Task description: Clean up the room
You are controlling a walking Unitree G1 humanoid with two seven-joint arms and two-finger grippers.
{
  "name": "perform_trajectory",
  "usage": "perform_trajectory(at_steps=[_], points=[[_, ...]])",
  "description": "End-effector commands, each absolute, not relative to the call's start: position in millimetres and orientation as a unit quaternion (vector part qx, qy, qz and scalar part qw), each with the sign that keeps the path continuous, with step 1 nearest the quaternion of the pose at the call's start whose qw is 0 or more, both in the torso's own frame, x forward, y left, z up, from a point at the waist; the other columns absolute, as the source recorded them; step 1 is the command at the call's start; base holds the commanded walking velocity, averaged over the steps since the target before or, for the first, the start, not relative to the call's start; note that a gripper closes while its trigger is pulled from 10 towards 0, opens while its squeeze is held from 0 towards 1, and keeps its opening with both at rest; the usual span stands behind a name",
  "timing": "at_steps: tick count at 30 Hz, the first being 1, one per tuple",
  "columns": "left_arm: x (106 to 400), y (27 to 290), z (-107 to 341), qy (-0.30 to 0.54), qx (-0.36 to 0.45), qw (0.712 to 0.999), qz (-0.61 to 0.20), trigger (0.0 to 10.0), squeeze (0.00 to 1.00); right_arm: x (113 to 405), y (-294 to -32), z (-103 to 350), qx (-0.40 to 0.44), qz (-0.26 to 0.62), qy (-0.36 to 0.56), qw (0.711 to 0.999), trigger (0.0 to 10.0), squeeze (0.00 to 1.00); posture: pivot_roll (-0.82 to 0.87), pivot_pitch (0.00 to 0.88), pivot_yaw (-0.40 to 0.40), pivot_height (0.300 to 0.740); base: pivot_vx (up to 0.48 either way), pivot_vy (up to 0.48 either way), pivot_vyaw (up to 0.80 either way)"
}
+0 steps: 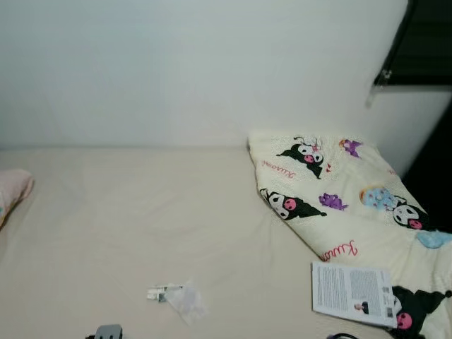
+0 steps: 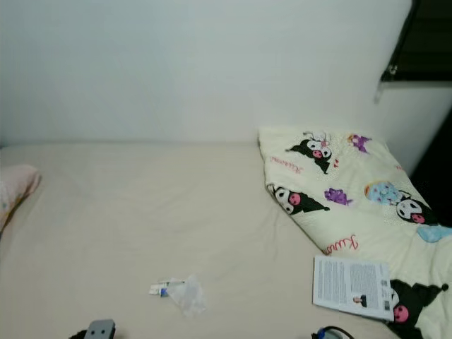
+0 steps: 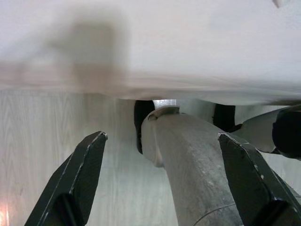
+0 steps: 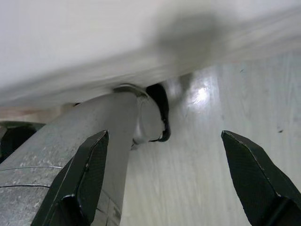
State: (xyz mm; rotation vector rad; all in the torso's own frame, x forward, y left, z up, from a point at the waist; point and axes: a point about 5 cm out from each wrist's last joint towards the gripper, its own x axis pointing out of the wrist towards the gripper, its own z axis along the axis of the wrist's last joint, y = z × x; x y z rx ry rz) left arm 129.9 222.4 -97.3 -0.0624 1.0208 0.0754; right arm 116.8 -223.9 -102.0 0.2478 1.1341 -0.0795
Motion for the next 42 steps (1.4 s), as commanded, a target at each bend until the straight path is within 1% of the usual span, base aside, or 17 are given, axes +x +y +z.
perform_trajectory(at_steps=[1,8,10,13,18,23,24,25,27,28,31,33,34,36,38,40,42], points=[[128,229,-97,0.494,-0.024,0.868,0.046,10.0,0.0,114,-221,-103,0.121,-0.036,0.541,0.832,10.0,0.0,-0.05,0.0,-0.062,0.713,0.0,0.0,0.0],[128,235,-95,0.492,-0.019,0.869,0.055,10.0,0.0,116,-221,-103,0.12,-0.038,0.538,0.834,10.0,0.0,-0.05,0.0,-0.06,0.713,0.0,0.0,0.0],[139,245,-89,0.464,-0.033,0.882,0.075,10.0,0.0,121,-219,-102,0.121,-0.05,0.527,0.839,10.0,0.0,-0.05,0.0,-0.063,0.713,0.0,0.0,0.0],[145,247,-85,0.449,-0.044,0.888,0.084,10.0,0.0,124,-220,-101,0.117,-0.054,0.522,0.843,10.0,0.0,-0.05,0.0,-0.063,0.713,0.0,0.0,0.0],[217,260,-42,0.318,-0.094,0.94,0.078,10.0,0.0,167,-232,-83,0.102,-0.065,0.469,0.875,10.0,0.0,-0.06,0.0,-0.063,0.708,0.0,0.0,0.0],[239,259,-25,0.275,-0.101,0.955,0.05,10.0,0.0,182,-235,-74,0.1,-0.064,0.448,0.886,10.0,0.0,-0.06,0.0,-0.064,0.693,0.0,0.0,0.0],[250,253,-18,0.256,-0.105,0.961,0.019,10.0,0.0,186,-235,-73,0.097,-0.061,0.443,0.889,10.0,0.0,-0.06,0.0,-0.068,0.688,0.0,0.0,0.0],[250,253,-18,0.256,-0.105,0.961,0.019,10.0,0.0,186,-235,-73,0.097,-0.061,0.443,0.889,10.0,0.0,-0.06,0.0,-0.068,0.688,0.0,0.0,0.0],[279,219,5,0.193,-0.094,0.971,-0.109,10.0,0.0,192,-232,-70,0.094,-0.052,0.438,0.893,10.0,0.0,-0.05,0.0,-0.074,0.678,0.0,0.0,0.0],[292,196,18,0.16,-0.071,0.967,-0.186,10.0,0.0,193,-229,-71,0.093,-0.049,0.437,0.893,10.0,0.0,-0.05,0.0,-0.073,0.668,0.0,0.0,0.0],[296,186,24,0.149,-0.035,0.963,-0.224,10.0,0.0,192,-227,-72,0.093,-0.048,0.439,0.893,10.0,0.0,-0.06,0.0,-0.07,0.663,0.0,0.0,0.0],[304,170,33,0.137,0.041,0.95,-0.278,10.0,0.0,188,-225,-74,0.093,-0.047,0.444,0.89,10.0,0.0,-0.06,0.0,-0.066,0.653,0.0,0.0,0.0],[304,170,33,0.137,0.041,0.95,-0.278,10.0,0.0,188,-225,-74,0.093,-0.047,0.444,0.89,10.0,0.0,-0.06,0.0,-0.066,0.653,0.0,0.0,0.0],[313,151,45,0.113,0.117,0.93,-0.33,10.0,0.0,181,-224,-78,0.095,-0.049,0.45,0.887,10.0,0.0,-0.07,0.0,-0.057,0.638,0.0,0.0,0.0],[314,149,47,0.109,0.128,0.926,-0.337,10.0,0.0,180,-224,-78,0.095,-0.049,0.451,0.886,10.0,0.0,-0.07,0.0,-0.057,0.633,0.0,0.0,0.0],[319,138,52,0.098,0.194,0.908,-0.358,10.0,0.0,178,-224,-79,0.096,-0.052,0.452,0.885,10.0,0.0,-0.07,0.0,-0.049,0.623,0.0,0.0,0.0],[321,135,54,0.094,0.217,0.901,-0.363,10.0,0.0,178,-224,-79,0.097,-0.053,0.452,0.885,10.0,0.0,-0.07,0.0,-0.049,0.618,0.0,0.0,0.0]])
